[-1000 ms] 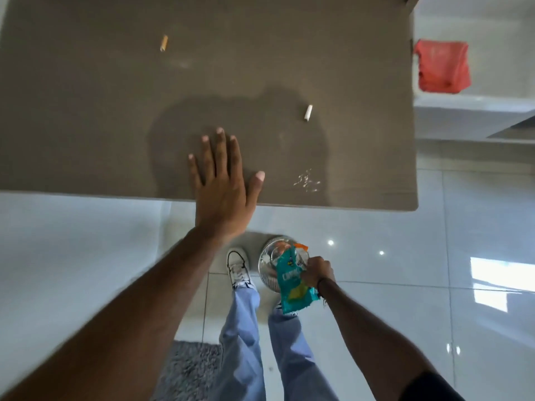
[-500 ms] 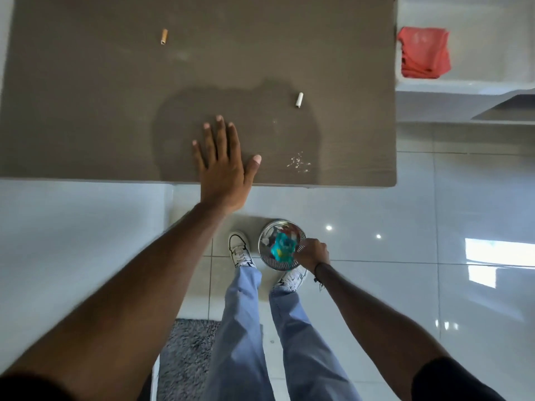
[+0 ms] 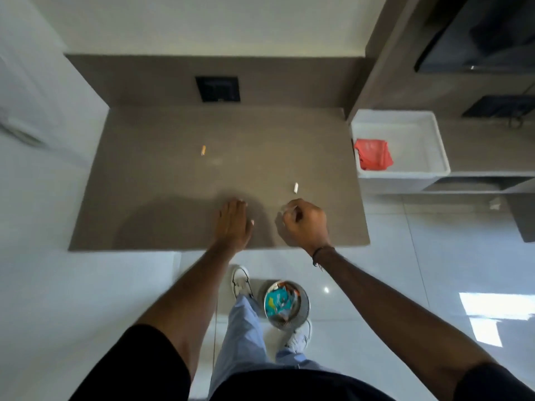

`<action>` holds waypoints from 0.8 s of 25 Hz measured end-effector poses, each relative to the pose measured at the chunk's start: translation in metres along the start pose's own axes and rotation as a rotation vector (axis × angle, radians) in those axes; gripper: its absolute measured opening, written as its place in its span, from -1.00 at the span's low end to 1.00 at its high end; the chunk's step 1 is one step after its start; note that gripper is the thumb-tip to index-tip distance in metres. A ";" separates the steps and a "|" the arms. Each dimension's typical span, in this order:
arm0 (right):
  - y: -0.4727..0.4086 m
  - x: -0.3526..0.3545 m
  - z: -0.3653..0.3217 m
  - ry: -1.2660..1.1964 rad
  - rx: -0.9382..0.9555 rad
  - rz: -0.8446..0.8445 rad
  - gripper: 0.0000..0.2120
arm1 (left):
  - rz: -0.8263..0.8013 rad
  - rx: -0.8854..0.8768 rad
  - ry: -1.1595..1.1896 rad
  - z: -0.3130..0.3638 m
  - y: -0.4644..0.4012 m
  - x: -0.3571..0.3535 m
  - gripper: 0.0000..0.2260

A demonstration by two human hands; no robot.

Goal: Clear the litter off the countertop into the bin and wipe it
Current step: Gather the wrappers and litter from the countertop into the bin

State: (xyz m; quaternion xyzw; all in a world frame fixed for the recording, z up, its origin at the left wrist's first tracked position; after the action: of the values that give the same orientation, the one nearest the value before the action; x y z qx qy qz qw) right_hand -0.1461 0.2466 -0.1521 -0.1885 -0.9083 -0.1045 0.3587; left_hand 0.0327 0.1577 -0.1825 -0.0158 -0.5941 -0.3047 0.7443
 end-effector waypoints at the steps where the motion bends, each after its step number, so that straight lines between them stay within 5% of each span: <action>1: -0.024 0.000 -0.005 -0.006 -0.086 0.001 -0.84 | 0.026 0.006 0.025 -0.006 -0.010 0.010 -0.59; 6: -0.105 -0.002 0.006 0.153 -0.447 -0.055 -0.68 | 0.198 0.240 0.289 -0.047 -0.080 0.057 -0.74; 11: -0.107 -0.014 0.023 0.142 -0.482 -0.029 -0.74 | 0.278 0.347 0.352 -0.070 -0.152 0.081 -0.63; 20: -0.081 -0.007 0.015 -0.046 -0.442 -0.007 -0.72 | 0.248 0.082 0.314 -0.074 -0.143 0.079 -0.79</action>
State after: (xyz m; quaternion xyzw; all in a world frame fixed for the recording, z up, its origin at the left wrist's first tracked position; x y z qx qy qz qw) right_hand -0.1845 0.1763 -0.1725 -0.2615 -0.8718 -0.2982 0.2875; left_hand 0.0382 -0.0219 -0.1818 -0.0109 -0.4763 -0.1849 0.8595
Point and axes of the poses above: each hand's wrist, its own y-axis away from the middle knuckle, its own x-axis out of the back of the hand, z = x × y, the point moved 1 cm from there along -y, towards the middle knuckle, and after that the axes turned 7 degrees about -z, right-handed, at the moved point
